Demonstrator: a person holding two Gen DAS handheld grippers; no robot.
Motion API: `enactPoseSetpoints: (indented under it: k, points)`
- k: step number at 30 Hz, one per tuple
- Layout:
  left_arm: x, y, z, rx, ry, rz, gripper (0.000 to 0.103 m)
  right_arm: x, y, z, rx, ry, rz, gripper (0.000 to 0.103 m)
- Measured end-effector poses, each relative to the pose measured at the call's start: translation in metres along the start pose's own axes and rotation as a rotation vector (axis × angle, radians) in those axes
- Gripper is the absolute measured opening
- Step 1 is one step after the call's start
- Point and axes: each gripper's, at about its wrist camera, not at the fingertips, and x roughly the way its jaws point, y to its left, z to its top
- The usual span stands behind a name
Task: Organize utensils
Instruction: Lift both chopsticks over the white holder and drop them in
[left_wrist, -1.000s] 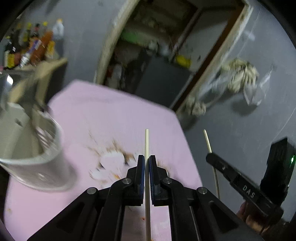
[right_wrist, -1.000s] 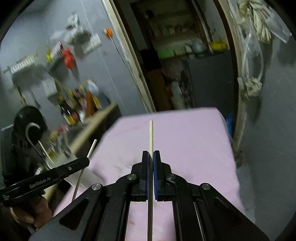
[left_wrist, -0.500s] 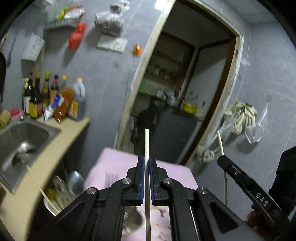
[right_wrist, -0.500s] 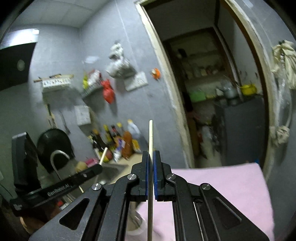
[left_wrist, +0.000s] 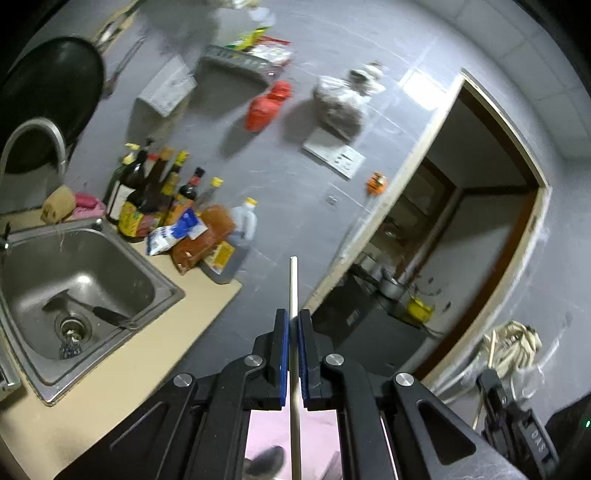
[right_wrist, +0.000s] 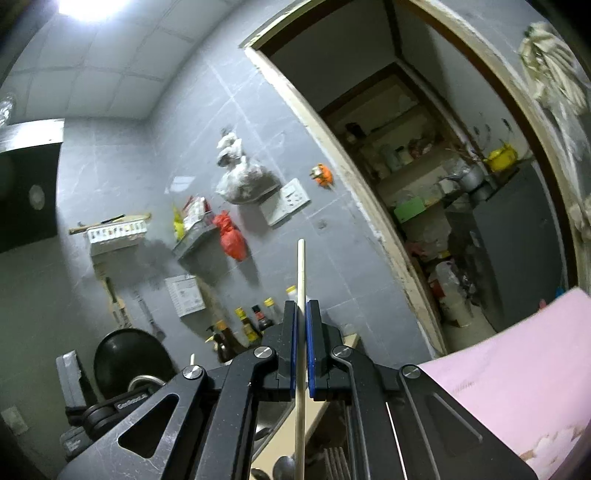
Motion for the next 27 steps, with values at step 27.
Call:
enactPoseSetpoints:
  k: [27]
  points:
    - [0.011, 0.010, -0.074, 0.141, -0.141, 0.102, 0.005, 0.001, -0.029, -0.059, -0.098, -0.011, -0.149, 0.004]
